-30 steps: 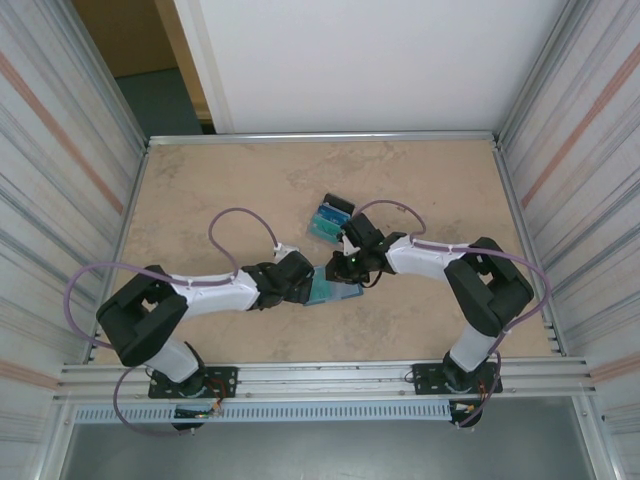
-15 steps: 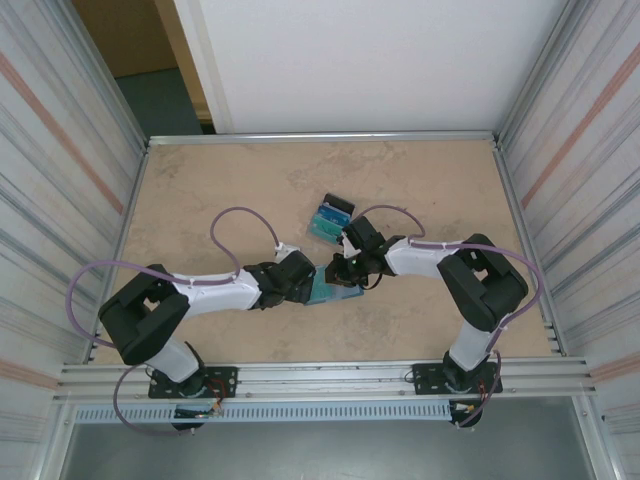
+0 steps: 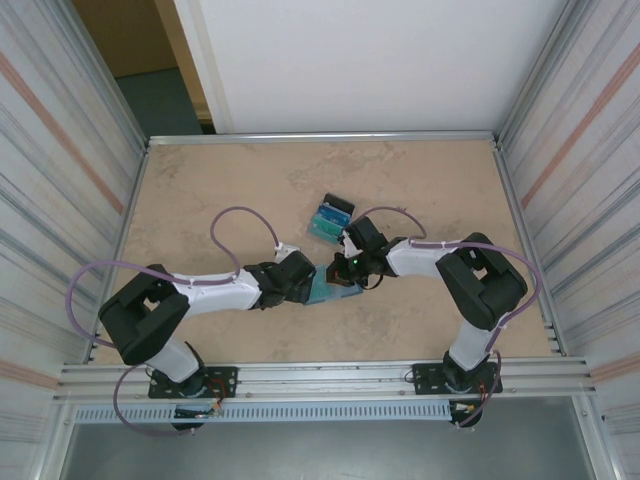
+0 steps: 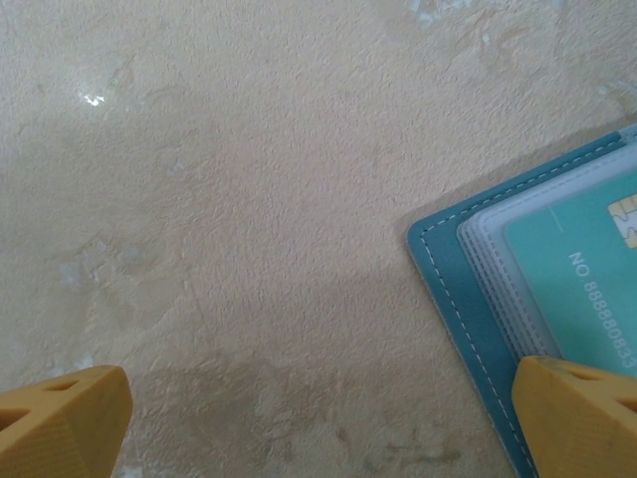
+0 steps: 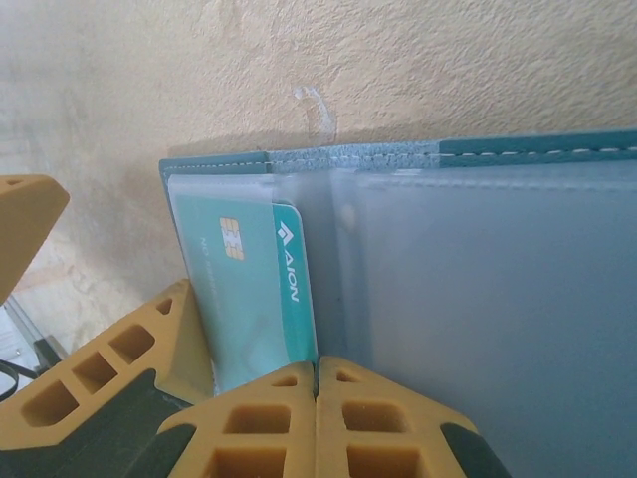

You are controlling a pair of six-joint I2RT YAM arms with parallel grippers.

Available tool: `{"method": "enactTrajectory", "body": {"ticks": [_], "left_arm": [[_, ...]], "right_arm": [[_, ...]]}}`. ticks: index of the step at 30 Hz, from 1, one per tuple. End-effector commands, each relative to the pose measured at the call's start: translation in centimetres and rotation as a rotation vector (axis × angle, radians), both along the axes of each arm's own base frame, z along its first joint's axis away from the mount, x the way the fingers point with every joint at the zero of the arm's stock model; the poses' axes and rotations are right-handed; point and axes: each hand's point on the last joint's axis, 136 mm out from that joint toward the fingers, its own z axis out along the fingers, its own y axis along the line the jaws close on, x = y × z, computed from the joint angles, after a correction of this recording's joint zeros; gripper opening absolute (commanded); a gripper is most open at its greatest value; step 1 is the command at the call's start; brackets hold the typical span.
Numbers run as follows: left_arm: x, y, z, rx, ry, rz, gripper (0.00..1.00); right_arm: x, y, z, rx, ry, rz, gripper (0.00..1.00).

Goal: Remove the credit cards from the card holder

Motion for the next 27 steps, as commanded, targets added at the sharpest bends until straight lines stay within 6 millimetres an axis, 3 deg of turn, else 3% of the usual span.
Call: {"method": "enactTrajectory", "body": {"ticks": [1, 27], "left_arm": [[-0.4, 0.6, -0.3, 0.047, 0.016, 0.006, 0.99], [0.2, 0.5, 0.6, 0.062, -0.014, -0.001, 0.99]], "right_arm": [[-0.2, -0.9, -0.3, -0.013, 0.017, -0.026, 0.00], [1.1, -3.7, 0.4, -0.141, -0.052, -0.035, 0.00]]}}
